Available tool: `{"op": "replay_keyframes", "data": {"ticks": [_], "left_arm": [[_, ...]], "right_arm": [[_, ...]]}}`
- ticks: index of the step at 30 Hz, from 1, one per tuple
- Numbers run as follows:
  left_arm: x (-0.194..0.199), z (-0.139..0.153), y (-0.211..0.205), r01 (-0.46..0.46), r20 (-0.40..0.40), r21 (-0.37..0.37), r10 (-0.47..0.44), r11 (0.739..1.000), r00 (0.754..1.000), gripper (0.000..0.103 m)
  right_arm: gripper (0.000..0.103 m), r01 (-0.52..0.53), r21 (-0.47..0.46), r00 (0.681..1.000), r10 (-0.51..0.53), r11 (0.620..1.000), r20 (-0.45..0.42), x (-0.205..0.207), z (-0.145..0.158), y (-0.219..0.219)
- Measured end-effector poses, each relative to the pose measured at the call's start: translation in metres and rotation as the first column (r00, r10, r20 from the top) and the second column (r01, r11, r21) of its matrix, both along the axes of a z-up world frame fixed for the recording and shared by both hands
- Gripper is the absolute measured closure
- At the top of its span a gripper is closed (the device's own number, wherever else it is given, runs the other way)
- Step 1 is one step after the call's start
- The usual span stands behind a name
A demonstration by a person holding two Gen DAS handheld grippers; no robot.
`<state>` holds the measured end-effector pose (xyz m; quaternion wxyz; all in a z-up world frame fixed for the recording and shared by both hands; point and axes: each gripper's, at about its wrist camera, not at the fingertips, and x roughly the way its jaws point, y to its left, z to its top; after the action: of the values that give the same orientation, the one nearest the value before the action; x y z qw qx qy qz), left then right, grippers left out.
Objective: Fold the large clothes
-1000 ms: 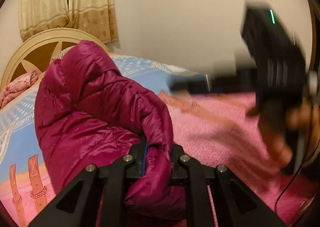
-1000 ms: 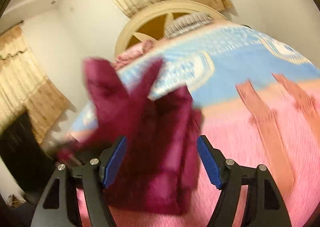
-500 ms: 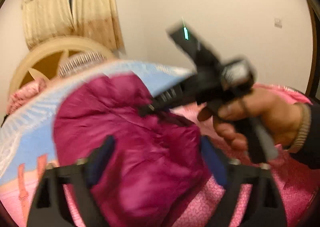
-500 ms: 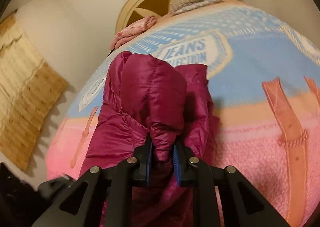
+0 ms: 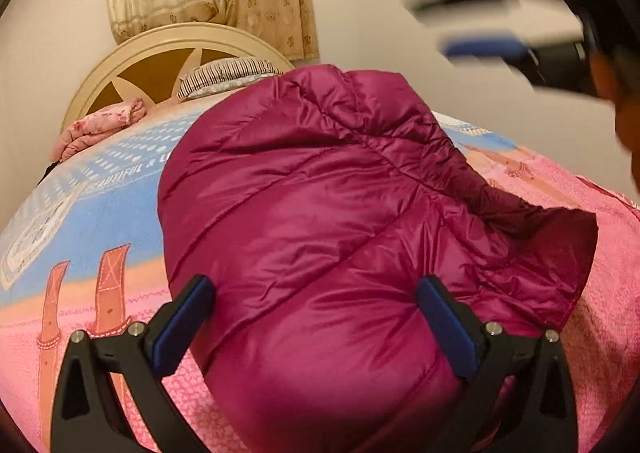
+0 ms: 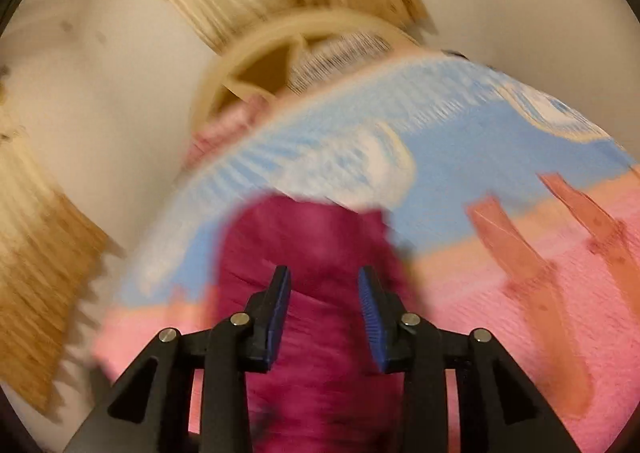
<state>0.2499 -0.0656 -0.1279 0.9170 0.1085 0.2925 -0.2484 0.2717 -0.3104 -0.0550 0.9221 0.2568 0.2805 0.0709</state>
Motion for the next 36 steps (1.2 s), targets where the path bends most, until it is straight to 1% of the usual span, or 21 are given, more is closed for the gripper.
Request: {"op": "replay_keyframes", "data": {"ticks": [1, 2, 3, 4, 5, 6, 8, 9, 10, 11, 12, 14, 15, 17, 19, 20, 22, 27, 30, 33, 36], "left_arm": [[0.002, 0.001, -0.001, -0.001, 0.001, -0.001, 0.001, 1.000, 1.000, 0.000], [0.003, 0.002, 0.000, -0.002, -0.001, -0.003, 0.002, 1.000, 1.000, 0.000], [0.008, 0.003, -0.002, -0.004, -0.002, -0.003, 0.004, 1.000, 1.000, 0.000], [0.009, 0.005, -0.001, -0.013, -0.001, -0.004, 0.013, 1.000, 1.000, 0.000], [0.012, 0.007, 0.002, -0.028, 0.002, -0.008, 0.028, 1.000, 1.000, 0.000], [0.019, 0.008, 0.006, -0.048, 0.009, -0.013, 0.048, 0.999, 0.999, 0.000], [0.027, 0.014, 0.012, -0.095, 0.024, -0.028, 0.096, 0.995, 0.995, 0.000], [0.035, 0.022, 0.018, -0.128, 0.027, -0.052, 0.129, 0.990, 0.991, 0.000], [0.045, 0.028, 0.019, -0.153, 0.021, -0.078, 0.155, 0.985, 0.988, 0.000], [0.052, 0.031, 0.018, -0.172, 0.012, -0.093, 0.173, 0.981, 0.985, 0.000], [0.066, 0.038, 0.014, -0.205, -0.009, -0.109, 0.206, 0.973, 0.979, 0.000], [0.086, 0.040, 0.002, -0.249, -0.039, -0.122, 0.246, 0.961, 0.969, 0.000], [0.098, 0.038, -0.007, -0.278, -0.055, -0.105, 0.274, 0.955, 0.960, 0.000], [0.122, 0.026, -0.027, -0.333, -0.066, -0.030, 0.331, 0.942, 0.941, 0.000], [0.139, 0.009, -0.039, -0.365, -0.076, 0.050, 0.367, 0.930, 0.927, 0.000], [0.147, -0.002, -0.042, -0.371, -0.101, 0.080, 0.378, 0.925, 0.920, 0.000], [0.155, -0.013, -0.035, -0.373, -0.140, 0.082, 0.381, 0.924, 0.914, 0.000], [0.169, -0.031, -0.024, -0.384, -0.235, 0.041, 0.382, 0.923, 0.894, 0.000], [0.174, -0.040, -0.019, -0.389, -0.306, 0.005, 0.372, 0.921, 0.876, 0.000], [0.171, -0.044, -0.020, -0.388, -0.327, -0.011, 0.364, 0.921, 0.872, 0.000], [0.168, -0.047, -0.022, -0.388, -0.326, -0.007, 0.364, 0.922, 0.872, 0.000]], "right_arm": [[0.067, -0.037, 0.037, 0.999, 0.036, 0.999, 0.029, 0.002, 0.004, 0.008], [0.067, -0.099, 0.101, 0.993, 0.092, 0.990, 0.068, 0.010, 0.004, 0.017], [0.067, -0.114, 0.123, 0.991, 0.105, 0.986, 0.079, 0.017, 0.001, 0.022], [0.067, -0.112, 0.121, 0.992, 0.104, 0.986, 0.073, 0.024, -0.005, 0.027], [0.067, -0.103, 0.109, 0.993, 0.097, 0.989, 0.059, 0.034, -0.015, 0.030], [0.067, -0.070, 0.116, 0.997, 0.066, 0.991, 0.040, 0.042, -0.027, 0.026], [0.067, 0.005, 0.150, 1.000, -0.002, 0.989, -0.023, 0.048, -0.051, 0.012], [0.067, 0.024, 0.163, 0.999, -0.018, 0.986, -0.039, 0.048, -0.060, 0.005], [0.067, 0.038, 0.152, 0.998, -0.031, 0.988, -0.050, 0.048, -0.067, 0.002], [0.067, 0.047, 0.118, 0.997, -0.040, 0.992, -0.064, 0.047, -0.074, 0.000], [0.067, 0.044, 0.105, 0.997, -0.037, 0.994, -0.073, 0.046, -0.079, -0.002], [0.067, 0.037, 0.108, 0.995, -0.027, 0.993, -0.098, 0.048, -0.091, -0.006], [0.067, 0.042, 0.106, 0.994, -0.032, 0.993, -0.100, 0.047, -0.093, -0.008], [0.067, 0.047, 0.095, 0.994, -0.037, 0.994, -0.104, 0.048, -0.097, -0.010], [0.067, 0.047, 0.083, 0.994, -0.038, 0.995, -0.105, 0.046, -0.102, -0.009], [0.067, 0.050, 0.071, 0.994, -0.042, 0.996, -0.104, 0.046, -0.103, -0.008], [0.067, 0.054, 0.043, 0.993, -0.050, 0.998, -0.105, 0.045, -0.107, -0.007], [0.067, 0.056, -0.006, 0.989, -0.056, 0.998, -0.135, 0.054, -0.120, -0.003], [0.067, 0.046, -0.009, 0.985, -0.047, 0.999, -0.168, 0.062, -0.129, -0.004], [0.067, 0.042, 0.030, 0.983, -0.035, 0.999, -0.182, 0.065, -0.136, -0.010], [0.067, 0.044, 0.014, 0.983, -0.041, 0.999, -0.178, 0.065, -0.137, -0.008]]}}
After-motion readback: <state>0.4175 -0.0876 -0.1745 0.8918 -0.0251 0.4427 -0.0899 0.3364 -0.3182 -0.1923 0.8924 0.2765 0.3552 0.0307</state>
